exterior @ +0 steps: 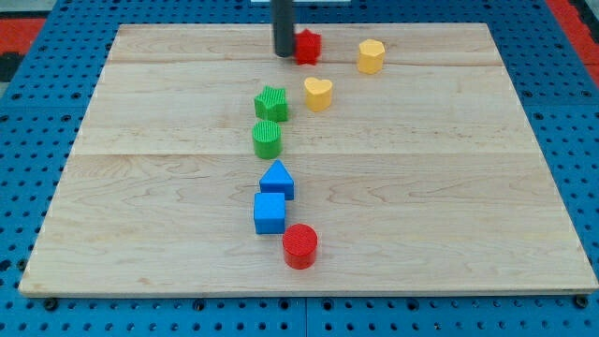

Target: Push the yellow heart into the hexagon

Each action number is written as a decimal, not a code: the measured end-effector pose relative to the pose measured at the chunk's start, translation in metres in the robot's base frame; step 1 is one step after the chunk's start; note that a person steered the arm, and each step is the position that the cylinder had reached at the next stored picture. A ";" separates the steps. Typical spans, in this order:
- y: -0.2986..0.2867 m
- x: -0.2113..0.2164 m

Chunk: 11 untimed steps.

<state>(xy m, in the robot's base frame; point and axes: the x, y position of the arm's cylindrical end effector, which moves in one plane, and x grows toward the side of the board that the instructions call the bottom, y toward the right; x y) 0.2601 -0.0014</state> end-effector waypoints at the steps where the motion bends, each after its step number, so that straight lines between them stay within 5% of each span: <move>1: 0.007 0.015; 3: -0.050 0.047; 5: 0.014 0.097; 8: 0.050 0.055; 9: 0.065 0.088; 11: 0.073 0.050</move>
